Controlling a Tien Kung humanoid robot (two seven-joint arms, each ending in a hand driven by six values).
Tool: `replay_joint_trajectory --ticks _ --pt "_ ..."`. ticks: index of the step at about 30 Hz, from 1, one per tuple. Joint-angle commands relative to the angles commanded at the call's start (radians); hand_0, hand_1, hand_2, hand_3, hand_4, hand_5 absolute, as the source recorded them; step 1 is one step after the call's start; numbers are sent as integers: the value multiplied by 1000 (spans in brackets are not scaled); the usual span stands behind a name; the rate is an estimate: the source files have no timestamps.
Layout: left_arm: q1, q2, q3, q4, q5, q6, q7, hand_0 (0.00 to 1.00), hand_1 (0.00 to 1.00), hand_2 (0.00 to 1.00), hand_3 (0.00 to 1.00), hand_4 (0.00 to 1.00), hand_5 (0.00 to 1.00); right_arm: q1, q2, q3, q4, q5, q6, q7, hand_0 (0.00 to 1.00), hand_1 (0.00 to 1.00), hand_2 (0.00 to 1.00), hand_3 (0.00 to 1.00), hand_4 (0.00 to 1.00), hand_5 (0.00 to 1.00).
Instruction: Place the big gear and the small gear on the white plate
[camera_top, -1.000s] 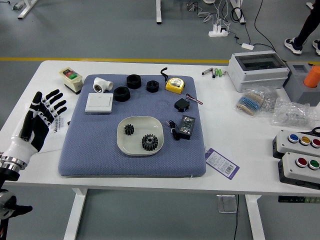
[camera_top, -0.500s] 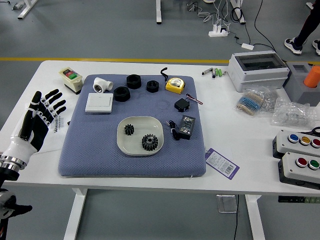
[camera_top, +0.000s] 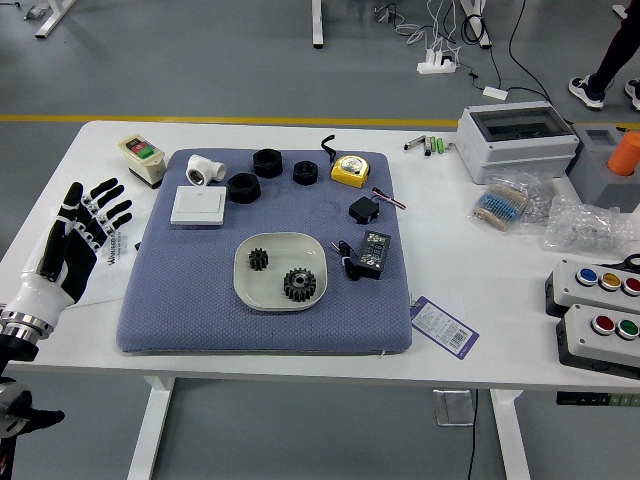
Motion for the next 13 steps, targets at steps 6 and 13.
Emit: replay_joint_trajectory --ticks 6,13 --pt "-1 2 7 -1 -1 0 -1 835 847 918 853 966 915 -1 -1 -3 0 1 1 1 724 727 753 613 885 730" --pt "-3 3 12 0 -1 0 -2 835 846 919 853 965 913 -2 -2 -10 1 2 2 2 722 727 754 612 885 730"
